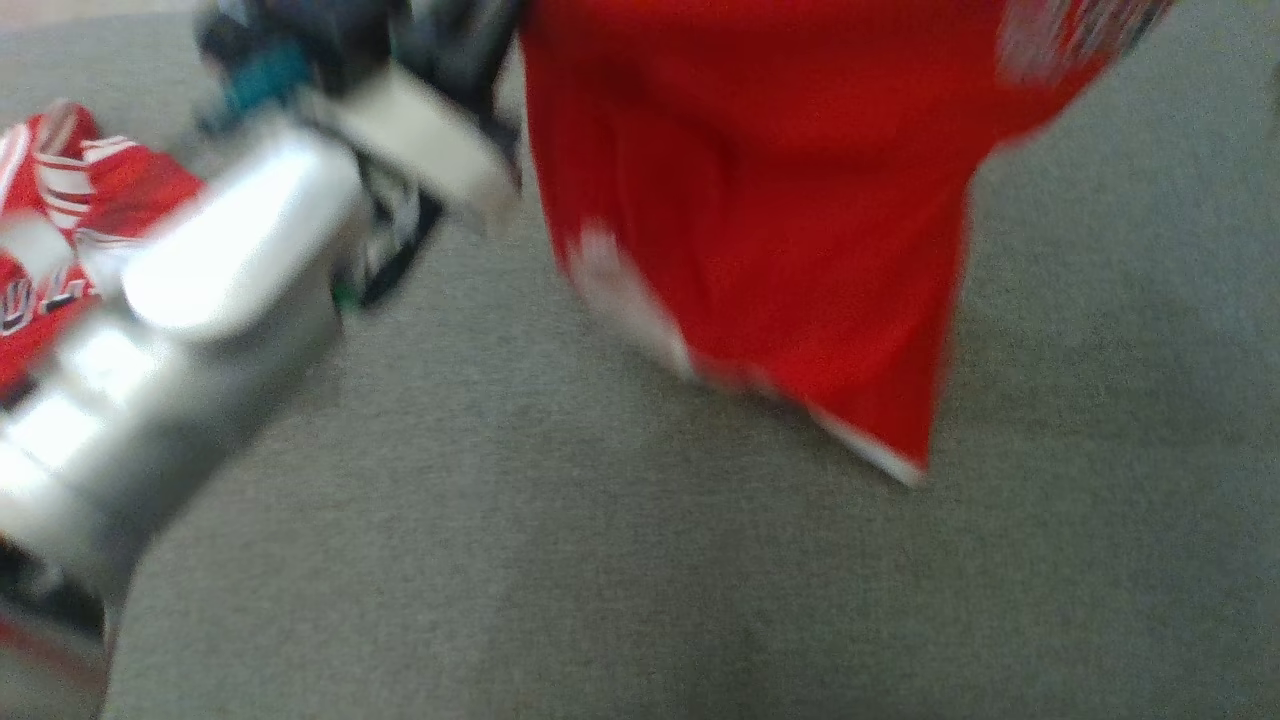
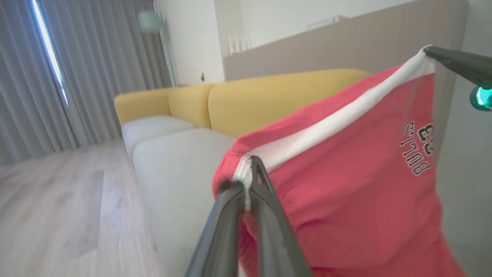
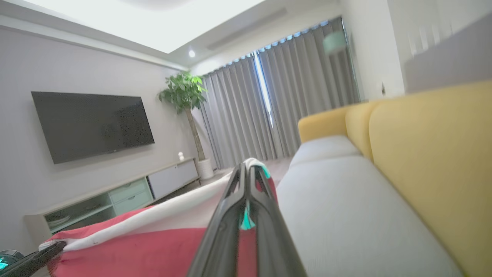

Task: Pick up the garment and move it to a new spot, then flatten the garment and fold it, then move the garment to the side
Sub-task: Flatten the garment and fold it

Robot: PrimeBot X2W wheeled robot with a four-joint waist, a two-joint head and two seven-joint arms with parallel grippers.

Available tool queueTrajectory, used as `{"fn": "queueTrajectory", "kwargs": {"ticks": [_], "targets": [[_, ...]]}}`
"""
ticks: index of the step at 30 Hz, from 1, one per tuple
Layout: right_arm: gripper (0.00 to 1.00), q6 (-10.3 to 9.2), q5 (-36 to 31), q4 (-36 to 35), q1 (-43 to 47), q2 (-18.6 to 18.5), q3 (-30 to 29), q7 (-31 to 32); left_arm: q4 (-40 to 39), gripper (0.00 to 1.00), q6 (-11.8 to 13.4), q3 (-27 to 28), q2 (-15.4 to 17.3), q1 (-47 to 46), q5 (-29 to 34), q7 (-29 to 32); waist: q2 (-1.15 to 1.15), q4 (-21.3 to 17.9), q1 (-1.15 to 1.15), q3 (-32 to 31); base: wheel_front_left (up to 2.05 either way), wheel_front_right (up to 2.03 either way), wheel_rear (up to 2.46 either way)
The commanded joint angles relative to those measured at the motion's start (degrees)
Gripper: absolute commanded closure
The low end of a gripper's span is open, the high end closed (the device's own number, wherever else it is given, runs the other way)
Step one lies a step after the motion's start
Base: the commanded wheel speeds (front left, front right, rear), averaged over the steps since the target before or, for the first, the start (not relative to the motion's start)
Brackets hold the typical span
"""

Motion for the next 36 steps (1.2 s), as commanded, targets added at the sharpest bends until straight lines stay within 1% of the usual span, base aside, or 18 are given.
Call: {"fn": "queueTrajectory", "kwargs": {"ticks": [1,6,9,11,14,17,20,22,23,26,28,30,33,36], "targets": [[1.00,0.29,-0.4,-1.6,-4.3,-1.7,-0.1,-0.7,0.5,1.00,-0.4,3.3,0.9,-5.1,1.2,-0.8,0.00,-2.3,-0.01,2.5,0.00,0.00,0.00],[1.00,0.29,-2.4,1.4,-20.2,-1.9,1.3,-0.8,7.0,1.00,-1.0,6.5,-1.6,-17.3,5.9,-1.9,0.00,-4.2,-0.01,5.9,0.00,0.00,0.00],[1.00,0.29,-3.0,3.0,-27.2,-2.3,1.8,-1.4,9.1,1.00,-0.6,8.9,-3.6,-22.4,9.1,-2.2,0.00,-4.2,-0.01,7.3,0.00,0.00,0.00],[1.00,0.29,-2.8,3.3,-29.6,-3.1,2.4,-1.6,8.4,1.00,-0.7,11.3,-4.6,-23.4,11.2,-2.2,0.00,-3.8,-0.01,8.0,0.00,0.00,0.00],[1.00,0.29,-1.0,2.1,-28.8,-4.7,3.5,-1.9,7.2,1.00,-1.8,14.9,-5.5,-20.1,12.8,-2.2,0.00,-3.0,-0.01,8.5,0.00,0.00,0.00],[1.00,0.29,0.8,0.1,-23.7,-6.9,4.6,-2.1,6.4,1.00,-3.5,16.7,-6.0,-13.2,14.3,-2.2,0.00,-2.4,-0.01,8.7,0.00,0.00,0.00],[1.00,0.29,2.0,-1.6,-16.0,-9.2,4.5,-2.2,6.4,1.00,-5.1,18.0,-7.3,-5.0,14.4,-2.2,0.00,-1.5,-0.01,8.6,0.00,0.00,0.00],[1.00,0.29,2.7,-3.0,-10.1,-9.7,2.5,-2.3,5.7,1.00,-6.2,18.2,-8.4,0.6,14.7,-2.2,0.00,-1.1,-0.01,8.3,0.00,0.00,0.00],[1.00,0.29,2.7,-3.0,-10.1,-9.7,2.5,-2.3,5.7,1.00,-6.2,18.2,-8.4,0.6,14.7,-2.2,0.00,-1.1,-0.01,8.3,0.00,0.00,0.00],[1.00,0.29,2.5,-5.3,0.1,-9.7,-1.8,-2.3,3.5,1.00,-7.2,17.8,-9.4,9.7,16.2,-2.2,0.00,-0.9,-0.01,6.7,0.00,0.00,0.00],[1.00,0.29,2.6,-6.6,7.6,-9.0,-5.1,-2.3,2.1,1.00,-7.5,16.2,-9.5,15.8,18.6,-2.2,0.00,-0.9,-0.01,4.9,0.00,0.00,0.00],[1.00,0.29,2.5,-7.9,15.3,-8.3,-7.9,-2.3,1.0,1.00,-7.8,13.3,-9.2,21.7,21.4,-2.2,0.00,-1.1,-0.01,2.9,0.00,0.00,0.00],[1.00,0.29,3.4,-10.5,26.8,-8.2,-9.2,-2.3,0.0,1.00,-7.9,9.9,-8.4,29.6,24.2,-2.2,0.00,-1.8,-0.01,-0.3,0.00,0.00,0.00],[1.00,0.29,5.0,-13.0,36.9,-8.8,-9.3,-2.3,-0.1,1.00,-8.0,7.3,-7.6,36.0,25.0,-2.2,0.00,-2.6,-0.01,-3.1,0.00,0.00,0.00]]}}
